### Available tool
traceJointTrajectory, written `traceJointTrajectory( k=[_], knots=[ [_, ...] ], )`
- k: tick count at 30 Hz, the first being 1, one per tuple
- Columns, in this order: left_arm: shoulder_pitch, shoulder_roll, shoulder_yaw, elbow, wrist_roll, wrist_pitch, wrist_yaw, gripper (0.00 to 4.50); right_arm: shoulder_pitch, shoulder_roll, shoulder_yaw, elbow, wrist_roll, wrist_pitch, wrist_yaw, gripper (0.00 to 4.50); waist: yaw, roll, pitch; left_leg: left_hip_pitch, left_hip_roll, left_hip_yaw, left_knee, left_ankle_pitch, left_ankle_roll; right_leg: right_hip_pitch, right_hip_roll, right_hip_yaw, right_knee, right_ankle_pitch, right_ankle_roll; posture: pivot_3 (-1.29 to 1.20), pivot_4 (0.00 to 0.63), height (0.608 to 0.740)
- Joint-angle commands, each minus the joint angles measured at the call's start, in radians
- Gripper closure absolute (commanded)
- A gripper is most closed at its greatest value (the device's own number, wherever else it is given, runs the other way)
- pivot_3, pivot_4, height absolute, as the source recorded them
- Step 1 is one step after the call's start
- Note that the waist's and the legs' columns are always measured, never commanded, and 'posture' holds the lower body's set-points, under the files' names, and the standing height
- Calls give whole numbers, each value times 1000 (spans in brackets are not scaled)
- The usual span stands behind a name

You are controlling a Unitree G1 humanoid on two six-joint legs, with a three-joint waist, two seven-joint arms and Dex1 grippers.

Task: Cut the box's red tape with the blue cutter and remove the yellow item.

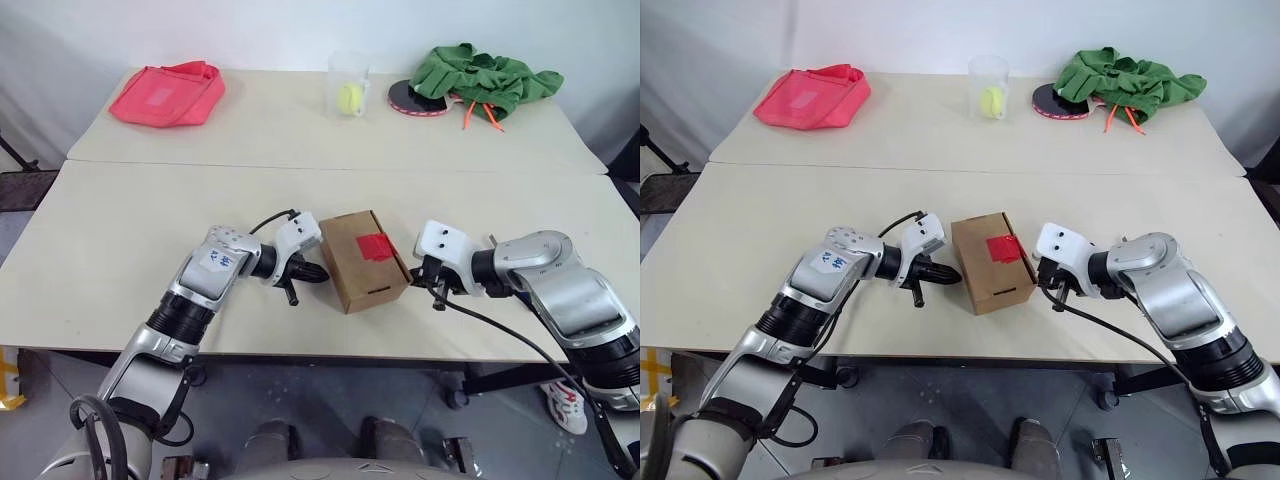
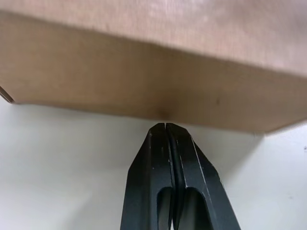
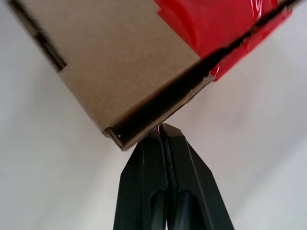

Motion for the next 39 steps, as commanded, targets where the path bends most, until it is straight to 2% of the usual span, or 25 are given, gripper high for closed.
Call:
traceJointTrajectory(
  k=[1, 9, 17, 22, 27, 33, 37, 39],
  knots=[
    [-23, 0, -15, -8, -1, -34, -28, 4500, 18, -28, -34, -93, 36, 44, -1, 4465, 1, 0, 0, 0, 0, 0, 0, 0, 0, 0, 0, 0, 0, 0, 0, 0, 150, 740],
    [-38, -10, -60, 12, 12, -87, -74, 4500, 57, -29, -34, -197, 87, 118, -37, 4465, 2, 0, 0, 0, 0, 3, 0, 0, 0, 0, 0, 0, 0, 0, 0, 0, 150, 740],
    [-54, -5, -62, 43, 27, -106, -88, 4500, 74, -35, -23, -154, 60, 76, -98, 4465, 0, 0, 0, 0, 0, 4, 0, 0, 0, 0, 0, 0, 0, 0, 0, 0, 150, 740],
    [-54, 18, -50, 37, 34, -107, -97, 4500, 72, -43, -27, -114, 45, 35, -111, 4465, 0, 0, 0, 0, 0, 4, 0, 0, 0, 0, 0, 0, 0, 0, 0, 0, 150, 740],
    [-43, 85, -38, 29, 41, -140, -133, 4500, 71, -78, -20, -79, 10, -10, -114, 4465, -1, 0, 0, 0, 0, 4, 0, 0, 0, 0, 0, 0, 0, 0, 0, 0, 150, 740],
    [-117, 196, 19, 132, 38, -265, -192, 4500, 71, -173, -129, -36, -15, -61, -137, 4465, 0, 0, 0, 0, 0, 5, 0, 0, 0, -1, 0, 0, 0, 0, 0, 0, 150, 740],
    [-200, 161, 83, 181, -27, -313, -238, 4500, 68, -181, -222, -94, 37, 2, -147, 4465, 5, -1, 1, -1, 0, 4, 0, 0, 0, -1, 0, 0, -1, 0, 0, 0, 150, 740],
    [-236, 125, 101, 175, -63, -296, -271, 4500, 51, -166, -255, -140, 71, 67, -157, 4111, 3, -1, 1, -1, 0, 4, 0, 0, 0, -1, 0, 0, -1, 0, 0, 0, 150, 740]
  ],
)
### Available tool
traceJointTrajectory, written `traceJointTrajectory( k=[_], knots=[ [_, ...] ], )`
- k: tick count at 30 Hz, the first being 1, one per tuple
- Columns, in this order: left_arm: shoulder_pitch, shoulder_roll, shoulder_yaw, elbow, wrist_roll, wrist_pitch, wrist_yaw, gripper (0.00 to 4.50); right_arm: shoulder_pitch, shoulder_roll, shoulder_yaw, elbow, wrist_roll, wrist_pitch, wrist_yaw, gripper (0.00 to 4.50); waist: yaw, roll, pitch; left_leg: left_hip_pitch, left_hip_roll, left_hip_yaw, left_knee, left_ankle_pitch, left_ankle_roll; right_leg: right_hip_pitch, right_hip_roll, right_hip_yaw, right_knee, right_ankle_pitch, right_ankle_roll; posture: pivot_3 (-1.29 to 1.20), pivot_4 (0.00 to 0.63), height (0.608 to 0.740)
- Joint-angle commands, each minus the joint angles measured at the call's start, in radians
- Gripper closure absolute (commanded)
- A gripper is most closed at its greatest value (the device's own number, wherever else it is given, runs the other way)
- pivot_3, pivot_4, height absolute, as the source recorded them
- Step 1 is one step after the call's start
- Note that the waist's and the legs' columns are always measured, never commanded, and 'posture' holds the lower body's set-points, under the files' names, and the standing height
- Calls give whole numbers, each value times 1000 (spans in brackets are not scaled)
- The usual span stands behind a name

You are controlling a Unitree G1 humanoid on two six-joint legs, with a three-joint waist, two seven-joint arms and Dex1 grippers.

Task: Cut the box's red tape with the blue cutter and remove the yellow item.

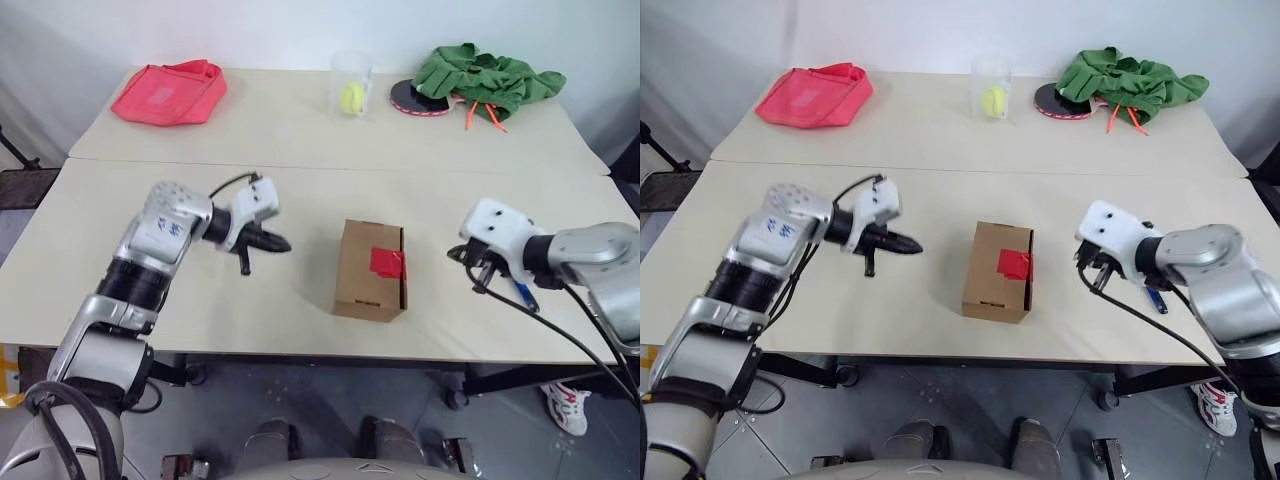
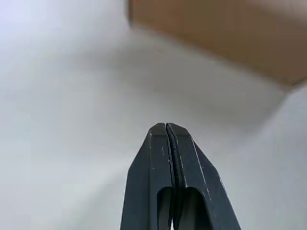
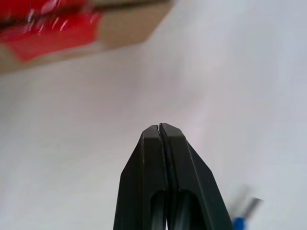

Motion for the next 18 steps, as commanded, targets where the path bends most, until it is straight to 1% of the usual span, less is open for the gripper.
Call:
traceJointTrajectory(
  k=[1, 2, 4, 6, 9, 12, 13, 15, 18],
  knots=[
    [-57, -59, 37, -34, -84, 10, -69, 4500, -33, 9, -80, -111, 72, 110, -17, 3921, -2, 0, 0, 0, 0, 0, 0, 0, 0, 0, 0, 0, 0, 0, 0, 0, 150, 740],
    [-67, -79, 40, -47, -104, 19, -91, 4500, -42, 14, -92, -144, 96, 145, -21, 3670, -4, 0, 0, 0, 0, 0, 0, 0, 0, 0, 0, 0, 0, 0, 0, 0, 150, 740],
    [-82, -113, 29, -65, -136, 39, -141, 4500, -70, 36, -107, -193, 139, 250, -44, 2942, -4, 0, 0, 0, 0, 0, 0, 0, 0, 0, 0, 0, 1, 0, 0, 0, 150, 740],
    [-91, -136, 2, -59, -131, 19, -181, 4500, -78, 50, -116, -236, 168, 323, -70, 2253, -6, 0, 0, 0, 0, 0, 0, 0, 0, -1, 0, 0, 1, 0, 0, 0, 150, 740],
    [-114, -166, -44, 18, -78, -42, -193, 4500, -88, 79, -119, -273, 193, 423, -128, 1224, -5, 0, 0, 0, 0, 0, 0, 0, 0, -1, 0, 0, 1, 0, 0, 0, 150, 740],
    [-149, -194, -95, 146, -3, -138, -182, 4500, -123, 165, -133, -294, 203, 596, -224, 166, -5, 0, 0, 0, 0, 1, 0, 0, 0, -1, 0, 1, 1, 0, 0, 0, 150, 740],
    [-164, -201, -113, 195, 29, -169, -175, 4500, -136, 189, -131, -298, 201, 657, -251, 61, -5, 0, 0, 0, 0, 1, 1, 0, 0, -1, 0, 1, 1, 0, 0, 0, 150, 740],
    [-187, -212, -135, 271, 79, -240, -164, 4500, -153, 241, -139, -297, 198, 748, -305, 61, -5, 0, 0, 0, 0, 1, 1, 0, 0, -1, 0, 1, 2, 0, 0, 0, 150, 740],
    [-216, -234, -131, 337, 96, -267, -172, 4500, -153, 315, -164, -279, 212, 774, -384, 61, -3, 0, 0, 0, 0, 1, 0, 0, 0, -3, 0, 1, 2, 0, 0, 0, 150, 740]
  ],
)
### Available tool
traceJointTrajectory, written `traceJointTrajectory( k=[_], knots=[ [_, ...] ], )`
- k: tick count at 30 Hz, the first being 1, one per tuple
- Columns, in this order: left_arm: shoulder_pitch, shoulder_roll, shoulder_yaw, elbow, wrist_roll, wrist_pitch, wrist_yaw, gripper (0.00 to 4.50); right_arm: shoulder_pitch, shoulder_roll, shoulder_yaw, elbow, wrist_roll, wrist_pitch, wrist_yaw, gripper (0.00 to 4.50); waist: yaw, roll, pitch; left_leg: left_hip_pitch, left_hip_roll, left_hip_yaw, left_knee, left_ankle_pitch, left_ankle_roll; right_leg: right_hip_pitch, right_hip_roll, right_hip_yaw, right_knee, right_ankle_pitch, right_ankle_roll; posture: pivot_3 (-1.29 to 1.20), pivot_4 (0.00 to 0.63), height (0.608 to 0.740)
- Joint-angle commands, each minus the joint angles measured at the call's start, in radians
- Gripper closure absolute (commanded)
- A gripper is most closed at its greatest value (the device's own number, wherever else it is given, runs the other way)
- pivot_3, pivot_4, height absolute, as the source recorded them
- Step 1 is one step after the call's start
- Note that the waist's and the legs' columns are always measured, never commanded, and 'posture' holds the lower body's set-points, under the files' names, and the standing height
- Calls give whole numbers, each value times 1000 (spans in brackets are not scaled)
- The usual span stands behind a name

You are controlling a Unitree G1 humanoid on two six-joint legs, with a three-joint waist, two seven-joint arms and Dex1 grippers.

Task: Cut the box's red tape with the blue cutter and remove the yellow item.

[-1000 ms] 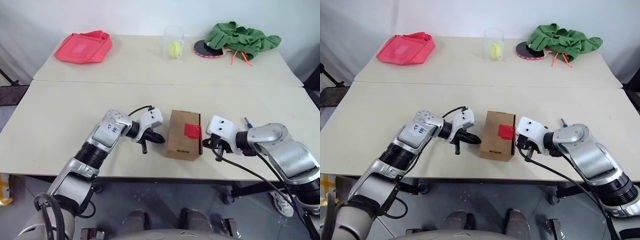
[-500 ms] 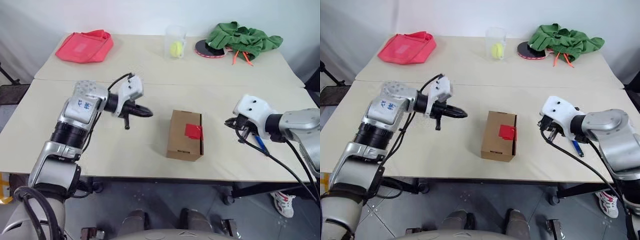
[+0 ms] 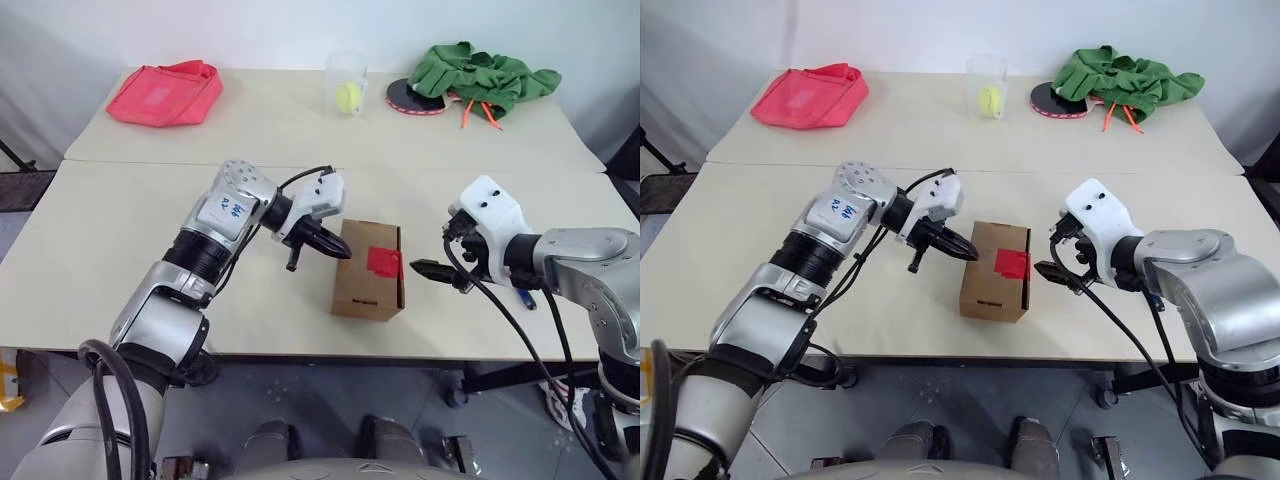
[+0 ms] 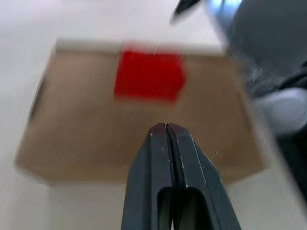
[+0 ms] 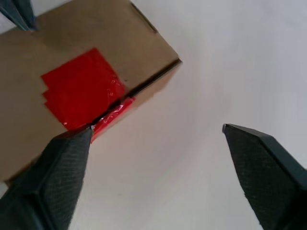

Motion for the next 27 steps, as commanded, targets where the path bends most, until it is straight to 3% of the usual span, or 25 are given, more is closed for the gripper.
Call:
traceJointTrajectory(
  k=[1, 11, 27],
  knots=[
    [-56, -20, 6, 66, 41, -57, 7, 4500, -10, 54, -46, -2, 20, 28, -93, 61, 2, 0, 0, 0, 0, 0, 0, 0, 0, 0, 0, 0, 0, 0, 0, 0, 150, 740],
    [-108, -95, 19, 197, 94, -152, 27, 4500, 19, 174, -74, 45, 106, 28, -294, 61, -1, 0, 0, 0, 0, 0, 0, 0, 0, 0, 0, 0, 1, 0, 0, 0, 150, 740],
    [-118, -118, 8, 255, 168, -219, 19, 4500, 85, 108, -50, 58, 285, 28, -425, 61, 0, -1, -1, 1, 0, 0, 0, 0, 1, 1, 0, 1, 1, 0, 0, 0, 150, 740]
  ],
)
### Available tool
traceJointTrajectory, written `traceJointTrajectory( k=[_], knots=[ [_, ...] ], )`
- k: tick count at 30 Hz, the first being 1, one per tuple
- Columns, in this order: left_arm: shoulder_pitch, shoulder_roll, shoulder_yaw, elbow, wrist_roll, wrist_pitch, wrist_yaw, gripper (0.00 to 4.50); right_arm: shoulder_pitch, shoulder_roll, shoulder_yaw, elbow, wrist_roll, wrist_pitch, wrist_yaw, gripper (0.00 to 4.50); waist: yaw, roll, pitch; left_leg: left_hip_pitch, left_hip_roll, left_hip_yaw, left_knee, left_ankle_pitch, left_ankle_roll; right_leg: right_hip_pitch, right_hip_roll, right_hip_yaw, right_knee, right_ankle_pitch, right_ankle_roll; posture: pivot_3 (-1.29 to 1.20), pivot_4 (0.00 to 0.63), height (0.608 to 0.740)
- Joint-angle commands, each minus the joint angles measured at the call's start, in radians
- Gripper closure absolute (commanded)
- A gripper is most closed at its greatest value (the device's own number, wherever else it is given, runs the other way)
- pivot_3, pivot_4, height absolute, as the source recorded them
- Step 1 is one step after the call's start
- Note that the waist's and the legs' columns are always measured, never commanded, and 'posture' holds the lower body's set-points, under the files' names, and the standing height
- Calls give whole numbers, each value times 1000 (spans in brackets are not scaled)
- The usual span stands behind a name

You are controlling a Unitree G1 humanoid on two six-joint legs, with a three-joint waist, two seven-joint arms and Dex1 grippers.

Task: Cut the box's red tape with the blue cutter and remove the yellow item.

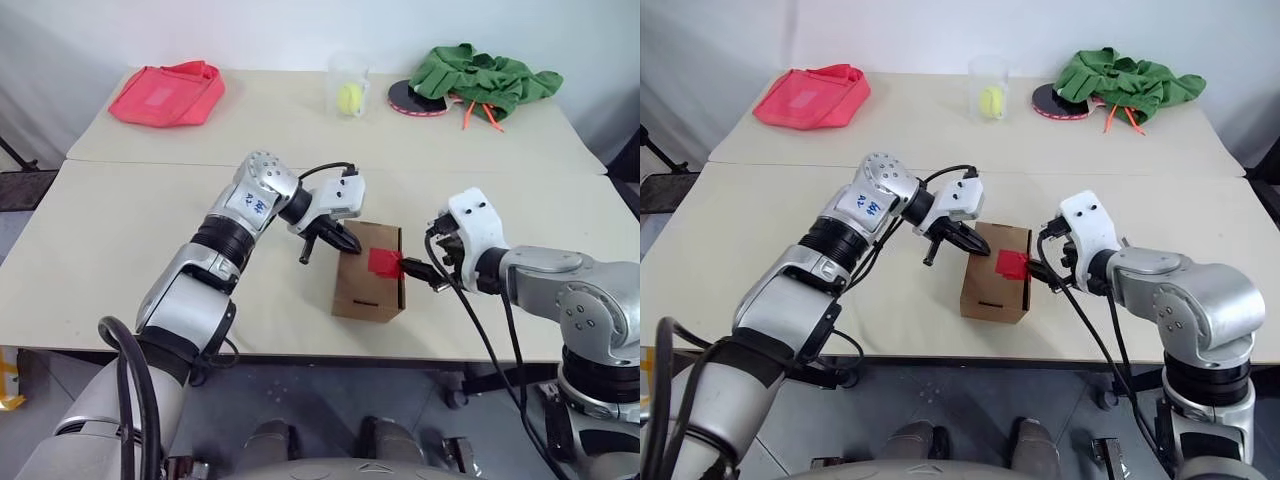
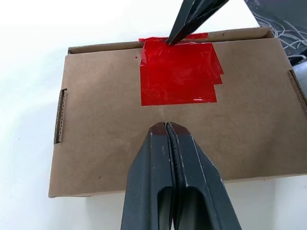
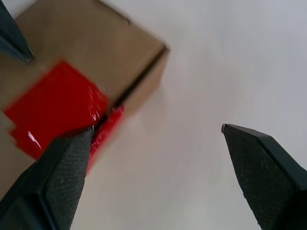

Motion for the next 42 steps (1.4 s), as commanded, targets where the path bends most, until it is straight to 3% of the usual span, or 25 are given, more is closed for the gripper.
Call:
traceJointTrajectory(
  k=[1, 17, 27, 33, 42],
  knots=[
    [-9, -9, -16, 22, 39, -9, 0, 4500, 27, -29, 17, -8, 37, 19, -26, 61, 1, 0, 0, 0, 0, 0, 0, 0, 0, 0, 0, 0, 0, 0, 0, 0, 150, 740],
    [-7, -23, -12, 27, 55, -22, -8, 4500, 43, -65, 97, 37, 73, 19, -54, 61, 3, 0, 0, 0, 0, -1, 0, 0, 1, 0, 0, 0, 0, 0, 0, 0, 150, 740],
    [5, -19, -8, 7, 56, -15, -20, 4500, 132, -296, 258, 61, -11, -30, 48, 61, 5, -2, -1, 0, 0, -2, 1, -1, 2, 2, 0, -1, -2, 0, 0, 0, 150, 740],
    [18, -15, -7, -13, 54, -6, -24, 4500, 175, -315, 190, 36, 10, -44, 122, 61, 4, -5, -3, 0, 0, -6, 1, -1, 2, 3, 0, -1, -4, 0, 0, 0, 150, 740],
    [33, -11, -6, -46, 54, 16, -27, 4500, 166, -236, -31, 19, 108, 19, 214, 61, 1, -4, -2, 0, 0, -8, 1, -1, 2, 2, 0, -1, -3, 0, 0, 0, 150, 740]
  ],
)
